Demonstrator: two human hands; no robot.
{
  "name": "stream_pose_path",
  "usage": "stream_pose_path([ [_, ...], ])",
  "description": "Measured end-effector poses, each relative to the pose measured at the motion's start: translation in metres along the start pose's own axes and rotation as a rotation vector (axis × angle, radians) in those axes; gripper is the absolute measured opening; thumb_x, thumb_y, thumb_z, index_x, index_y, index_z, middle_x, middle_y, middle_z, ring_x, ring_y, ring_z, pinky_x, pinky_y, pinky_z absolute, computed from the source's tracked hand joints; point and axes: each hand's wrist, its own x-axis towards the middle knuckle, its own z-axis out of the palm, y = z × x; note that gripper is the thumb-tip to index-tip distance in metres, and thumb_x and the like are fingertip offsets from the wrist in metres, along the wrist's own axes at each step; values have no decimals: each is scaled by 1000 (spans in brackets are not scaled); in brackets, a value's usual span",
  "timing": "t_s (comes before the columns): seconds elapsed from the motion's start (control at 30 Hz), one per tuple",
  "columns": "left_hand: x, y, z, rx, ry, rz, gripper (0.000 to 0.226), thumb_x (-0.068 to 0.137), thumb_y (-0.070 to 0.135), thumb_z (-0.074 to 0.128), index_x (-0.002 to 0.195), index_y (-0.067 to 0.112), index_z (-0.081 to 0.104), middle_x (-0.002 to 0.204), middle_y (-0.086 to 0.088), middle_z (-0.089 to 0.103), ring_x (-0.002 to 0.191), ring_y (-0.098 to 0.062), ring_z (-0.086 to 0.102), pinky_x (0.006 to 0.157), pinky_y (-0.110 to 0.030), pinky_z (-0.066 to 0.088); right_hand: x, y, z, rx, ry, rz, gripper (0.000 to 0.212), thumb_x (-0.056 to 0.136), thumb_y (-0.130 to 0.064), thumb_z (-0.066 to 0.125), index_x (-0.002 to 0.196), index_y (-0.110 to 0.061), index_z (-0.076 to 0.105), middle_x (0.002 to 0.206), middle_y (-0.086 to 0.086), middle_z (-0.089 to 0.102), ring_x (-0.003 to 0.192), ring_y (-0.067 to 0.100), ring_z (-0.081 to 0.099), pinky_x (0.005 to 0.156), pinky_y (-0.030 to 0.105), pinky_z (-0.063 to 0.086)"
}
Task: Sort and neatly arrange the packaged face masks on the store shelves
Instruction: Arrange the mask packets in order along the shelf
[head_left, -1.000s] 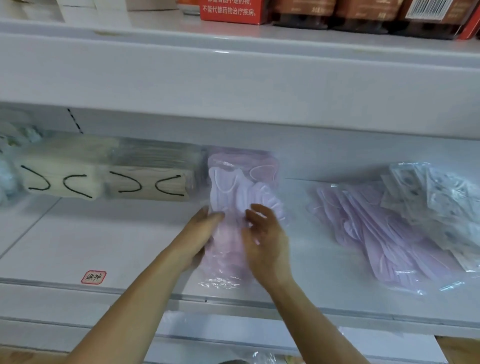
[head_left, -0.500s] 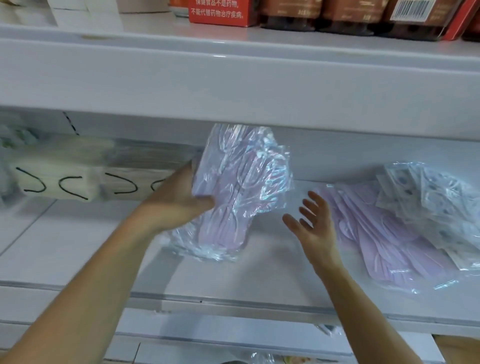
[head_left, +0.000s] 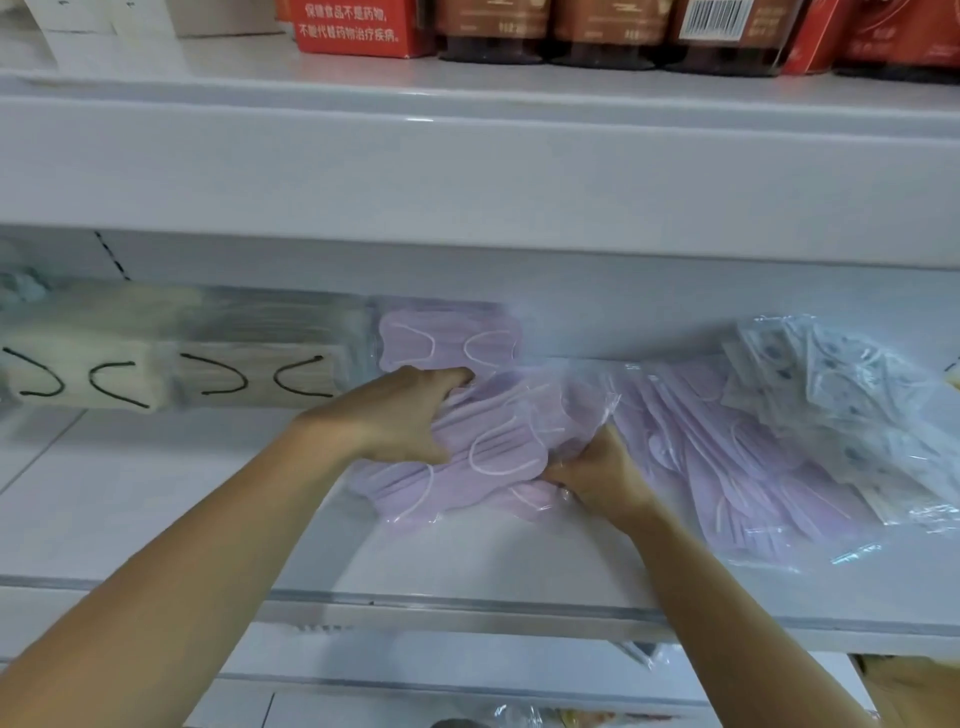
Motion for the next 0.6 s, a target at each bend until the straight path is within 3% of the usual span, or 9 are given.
stream_pose_path([
  [0.07, 0, -4, 0, -16, 39, 0, 68, 82, 23, 75, 143, 27, 44, 86, 8, 57, 72, -11, 53, 63, -29, 44, 0, -5, -8, -59, -38, 31, 37, 71, 20, 78, 91, -10, 72, 79, -10, 74, 72, 2, 65, 66, 22, 51],
  [0.13, -4, -8, -4, -35, 107, 15, 69, 82, 21, 75, 144, 30, 46, 104, 5, 66, 84, -19, 61, 74, -33, 50, -2, -12, -26, -22, -102, 64, 43, 70, 16, 71, 100, -14, 65, 84, -15, 71, 75, 2, 65, 66, 20, 52],
  [0.23, -8, -9, -16, -67, 285, 50, 68, 82, 21, 80, 144, 26, 51, 113, 5, 67, 90, -17, 59, 76, -31, 45, 0, -17, -50, 73, -198, 120, 98, 66, 2, 85, 149, -21, 38, 130, -12, 62, 118, 10, 63, 100, 31, 54],
  [0.3, -10, -11, -19, -144, 358, 51, 75, 80, 30, 84, 147, 26, 50, 129, 8, 66, 105, -15, 62, 84, -28, 45, 3, -18, -51, 27, -196, 125, 115, 60, -13, 96, 154, -22, 31, 135, -6, 59, 128, 15, 59, 108, 39, 50],
  [0.37, -12, -14, -16, -256, 363, 18, 85, 75, 44, 84, 150, 27, 47, 143, 11, 59, 127, -12, 58, 101, -33, 47, 5, -19, -44, -23, -171, 136, 102, 61, -15, 97, 145, -21, 41, 130, -2, 64, 125, 20, 63, 105, 42, 53],
  [0.43, -14, -13, -6, -284, 318, -39, 91, 75, 44, 86, 154, 26, 43, 152, 9, 52, 138, -14, 51, 109, -33, 43, 4, -16, -33, 12, -150, 144, 77, 72, 7, 87, 135, -18, 50, 117, -5, 72, 112, 18, 70, 91, 39, 59],
  [0.5, -13, -8, 7, -227, 229, -94, 90, 82, 32, 84, 158, 24, 36, 156, 7, 46, 140, -17, 49, 101, -24, 39, 4, -8, -24, -39, -101, 122, 56, 77, 22, 74, 120, -10, 60, 99, -5, 77, 92, 11, 73, 74, 29, 59],
  [0.6, -13, 0, 16, -163, 149, -131, 90, 87, 27, 79, 160, 27, 28, 157, 1, 46, 133, -21, 54, 94, -22, 40, 7, -2, -19, -108, -24, 53, 29, 79, 21, 72, 94, -5, 68, 74, -1, 70, 66, 11, 62, 56, 27, 50],
])
